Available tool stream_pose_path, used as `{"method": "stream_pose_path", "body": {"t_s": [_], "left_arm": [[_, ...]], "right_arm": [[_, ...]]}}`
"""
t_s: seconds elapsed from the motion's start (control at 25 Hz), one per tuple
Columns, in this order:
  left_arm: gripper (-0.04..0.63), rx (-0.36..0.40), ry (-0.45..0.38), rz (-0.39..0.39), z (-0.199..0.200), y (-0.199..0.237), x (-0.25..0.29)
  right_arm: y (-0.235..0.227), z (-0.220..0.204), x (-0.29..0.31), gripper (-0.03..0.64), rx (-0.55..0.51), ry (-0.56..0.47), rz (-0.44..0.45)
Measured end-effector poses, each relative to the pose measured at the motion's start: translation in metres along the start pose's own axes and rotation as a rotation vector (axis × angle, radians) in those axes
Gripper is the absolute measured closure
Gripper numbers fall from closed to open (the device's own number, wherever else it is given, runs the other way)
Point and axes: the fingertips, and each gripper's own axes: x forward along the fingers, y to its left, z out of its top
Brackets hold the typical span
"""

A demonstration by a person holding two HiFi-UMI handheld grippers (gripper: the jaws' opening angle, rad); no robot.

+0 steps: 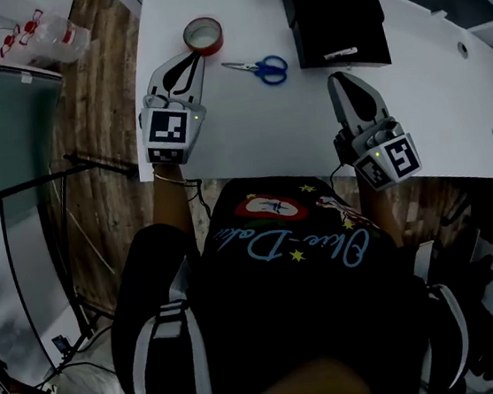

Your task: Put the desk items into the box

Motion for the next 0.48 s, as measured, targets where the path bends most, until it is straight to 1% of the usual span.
{"method": "stream_pose_path", "body": {"t_s": [0.16,0.32,0.36,0.44,0.48], "left_arm": [[0.541,0.007,0.015,-0.034,-0.01,0.008,0.006],[0.54,0.028,0.027,-0.082,-0.015,0.012,0.013],[0.527,0.031,0.03,-0.095,-0.017,0.013,0.016],[0.526,0.028,0.036,-0.126,-0.02,0.014,0.02],[0.51,0.028,0.042,-0.14,-0.023,0.015,0.021]], "right_arm": [[0.011,-0.003,0.013,0.592,0.005,-0.004,-0.001],[0.021,-0.005,0.027,0.592,0.007,-0.011,-0.007],[0.023,-0.007,0.029,0.592,0.005,-0.009,-0.011],[0.025,-0.01,0.032,0.592,-0.001,0.003,-0.024],[0.026,-0.011,0.034,0.592,0.004,0.003,-0.028]]}}
